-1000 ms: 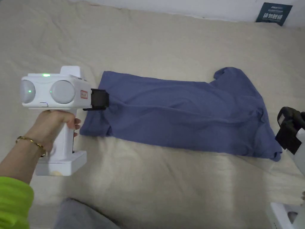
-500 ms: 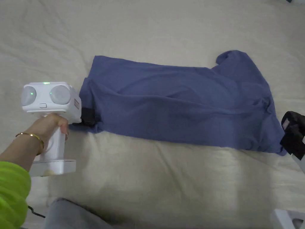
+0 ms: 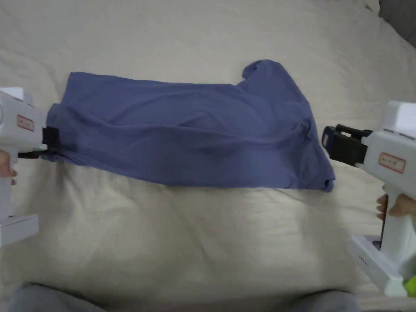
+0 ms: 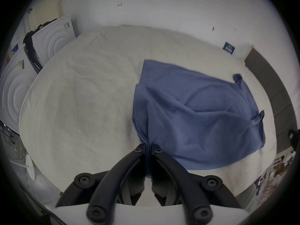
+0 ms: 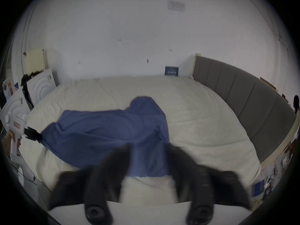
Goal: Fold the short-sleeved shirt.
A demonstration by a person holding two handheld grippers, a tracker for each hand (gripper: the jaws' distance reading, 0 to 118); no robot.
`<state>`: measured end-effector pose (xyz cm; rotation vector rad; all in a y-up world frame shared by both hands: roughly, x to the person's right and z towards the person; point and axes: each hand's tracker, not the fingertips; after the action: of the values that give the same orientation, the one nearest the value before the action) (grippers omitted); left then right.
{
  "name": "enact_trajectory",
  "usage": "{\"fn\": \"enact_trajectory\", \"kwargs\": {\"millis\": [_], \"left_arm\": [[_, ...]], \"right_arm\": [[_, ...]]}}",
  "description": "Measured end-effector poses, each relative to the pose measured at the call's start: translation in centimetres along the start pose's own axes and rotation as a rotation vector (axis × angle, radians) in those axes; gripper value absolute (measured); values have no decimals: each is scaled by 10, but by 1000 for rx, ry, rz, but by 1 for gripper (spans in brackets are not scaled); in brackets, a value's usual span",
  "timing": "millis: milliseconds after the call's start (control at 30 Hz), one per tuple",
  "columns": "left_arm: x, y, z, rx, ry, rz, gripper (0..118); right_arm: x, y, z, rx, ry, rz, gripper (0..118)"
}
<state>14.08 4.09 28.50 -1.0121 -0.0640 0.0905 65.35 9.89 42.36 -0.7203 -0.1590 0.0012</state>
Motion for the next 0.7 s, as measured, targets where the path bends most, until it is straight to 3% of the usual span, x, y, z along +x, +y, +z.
{"fn": "enact_trajectory", "kwargs": {"millis": [33,233,433,500,567,633,700], "left_arm": [[-1,2,3,7,-11,15,6],[3,0,3,-1,-4,33,6],[2,-7,-11,-43,28,39,6],[1,-9,-14,-49,35,49,6],[0,-11,-19,-59,41,57,6],[1,-14,-19,-67,42,59,6],[1,-14,-19,-78,46,61,6]], "right_arm": [[6,5,-6,-46,5,-15,117],[40,2,-86,-337,-60,-64,118],[39,-28,-144,-455,-112,-102,113],[40,-34,-154,-454,-66,-176,97],[38,-39,-158,-483,-26,-228,68],[39,-39,-161,-494,-27,-232,25],[34,-32,-149,-493,2,-257,14]]}}
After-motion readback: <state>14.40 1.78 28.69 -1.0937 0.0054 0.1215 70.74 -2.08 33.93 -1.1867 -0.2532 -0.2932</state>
